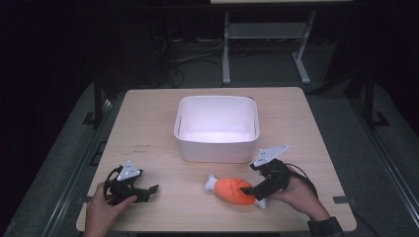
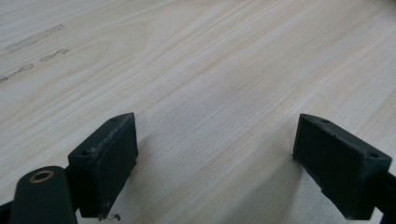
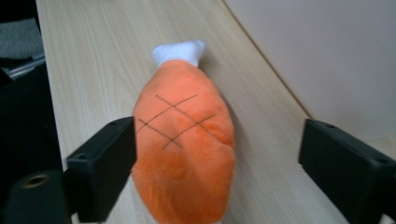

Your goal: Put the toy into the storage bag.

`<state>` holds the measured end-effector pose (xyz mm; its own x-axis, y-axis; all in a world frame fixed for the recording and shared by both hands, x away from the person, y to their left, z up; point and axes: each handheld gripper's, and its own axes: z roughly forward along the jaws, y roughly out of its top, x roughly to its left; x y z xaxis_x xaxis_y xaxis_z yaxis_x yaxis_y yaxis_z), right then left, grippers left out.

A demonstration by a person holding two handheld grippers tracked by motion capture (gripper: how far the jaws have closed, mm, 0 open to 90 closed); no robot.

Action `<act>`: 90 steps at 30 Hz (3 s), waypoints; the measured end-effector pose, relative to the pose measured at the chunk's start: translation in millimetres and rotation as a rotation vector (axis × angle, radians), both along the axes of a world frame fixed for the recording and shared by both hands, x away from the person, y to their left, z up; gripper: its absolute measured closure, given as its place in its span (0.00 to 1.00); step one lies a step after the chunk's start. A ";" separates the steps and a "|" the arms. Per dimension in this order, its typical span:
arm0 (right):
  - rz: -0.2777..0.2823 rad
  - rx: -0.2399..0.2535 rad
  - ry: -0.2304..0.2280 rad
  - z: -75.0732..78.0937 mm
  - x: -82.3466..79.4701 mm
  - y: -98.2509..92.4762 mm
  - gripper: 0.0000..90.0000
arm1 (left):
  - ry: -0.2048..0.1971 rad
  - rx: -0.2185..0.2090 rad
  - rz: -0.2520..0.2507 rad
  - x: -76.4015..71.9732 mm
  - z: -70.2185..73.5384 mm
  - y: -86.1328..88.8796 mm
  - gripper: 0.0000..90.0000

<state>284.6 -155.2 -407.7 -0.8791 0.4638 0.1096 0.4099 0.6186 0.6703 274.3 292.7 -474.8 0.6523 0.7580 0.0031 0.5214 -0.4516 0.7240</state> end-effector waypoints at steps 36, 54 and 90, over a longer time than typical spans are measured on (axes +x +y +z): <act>0.127 -0.162 0.033 -43.2 -1.6 49.9 0.00 | -0.001 0.004 -0.002 0.1 0.1 0.2 0.15; 0.145 -0.168 0.022 -44.6 -1.1 48.8 0.23 | -0.001 0.003 -0.003 0.1 0.0 0.2 0.15; 0.052 -0.123 0.035 -21.1 -10.3 -15.3 0.29 | -0.001 0.003 -0.003 0.1 0.0 0.2 0.15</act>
<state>274.3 -170.5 -428.8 -0.8988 0.4298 0.0861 0.3974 0.7161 0.5738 274.4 292.9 -474.8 0.6542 0.7563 0.0061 0.5195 -0.4552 0.7232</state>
